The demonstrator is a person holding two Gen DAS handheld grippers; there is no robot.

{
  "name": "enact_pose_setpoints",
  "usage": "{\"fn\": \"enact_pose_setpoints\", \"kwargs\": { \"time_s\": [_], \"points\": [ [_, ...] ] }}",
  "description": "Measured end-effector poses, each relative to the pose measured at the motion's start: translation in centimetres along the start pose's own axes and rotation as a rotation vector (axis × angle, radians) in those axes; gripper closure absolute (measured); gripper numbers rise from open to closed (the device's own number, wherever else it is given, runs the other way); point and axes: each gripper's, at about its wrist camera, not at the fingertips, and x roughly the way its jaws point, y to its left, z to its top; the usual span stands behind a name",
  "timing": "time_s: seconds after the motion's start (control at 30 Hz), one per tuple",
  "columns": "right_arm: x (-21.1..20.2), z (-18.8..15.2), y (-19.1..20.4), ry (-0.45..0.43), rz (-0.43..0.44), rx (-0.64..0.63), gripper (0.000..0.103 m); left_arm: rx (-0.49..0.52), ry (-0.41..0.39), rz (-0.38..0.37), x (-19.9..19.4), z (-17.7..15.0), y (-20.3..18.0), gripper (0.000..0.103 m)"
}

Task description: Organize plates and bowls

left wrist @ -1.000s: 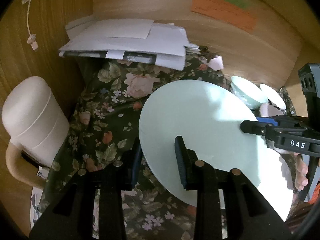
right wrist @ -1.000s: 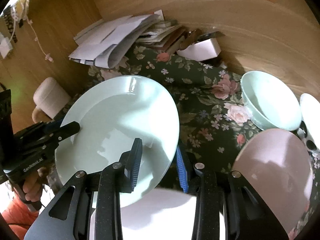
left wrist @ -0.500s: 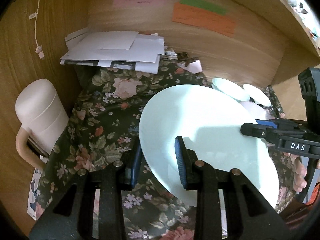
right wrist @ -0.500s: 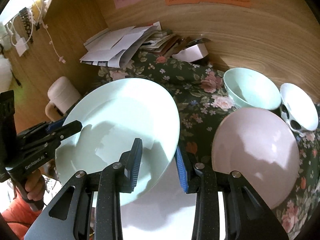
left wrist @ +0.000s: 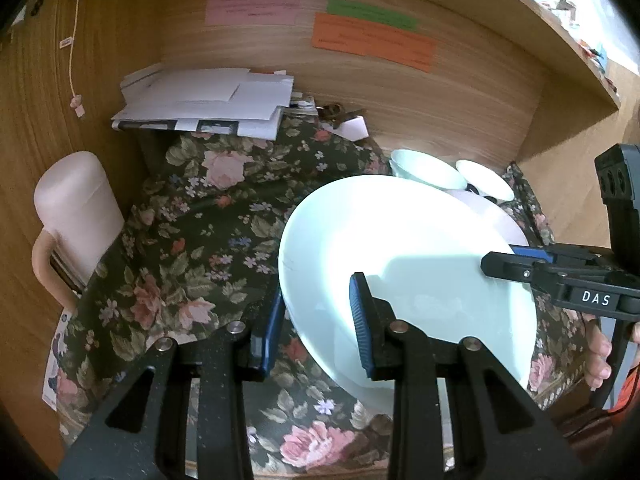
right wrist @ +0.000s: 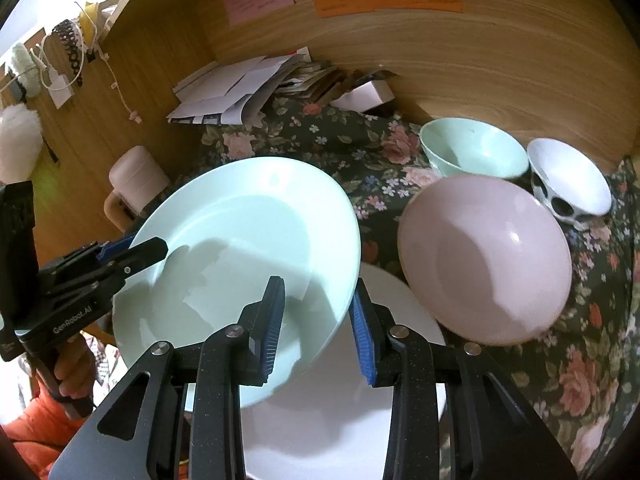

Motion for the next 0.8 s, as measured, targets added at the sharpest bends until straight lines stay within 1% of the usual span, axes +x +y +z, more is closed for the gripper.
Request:
{"fn": "enact_pose_setpoints", "kwargs": {
  "time_s": [0.47,0.8],
  "points": [
    [-1.5,-3.1,-0.7,-0.006,0.003,0.038,0.073,0.010,0.014,-0.021,-1.3,-2.5,-2.1,0.072],
    [-1.8,-5.1,-1.4,0.008,-0.001,0.055,0.073,0.000,0.050,-0.033,-1.1,-3.9,-3.1,0.072]
  ]
}}
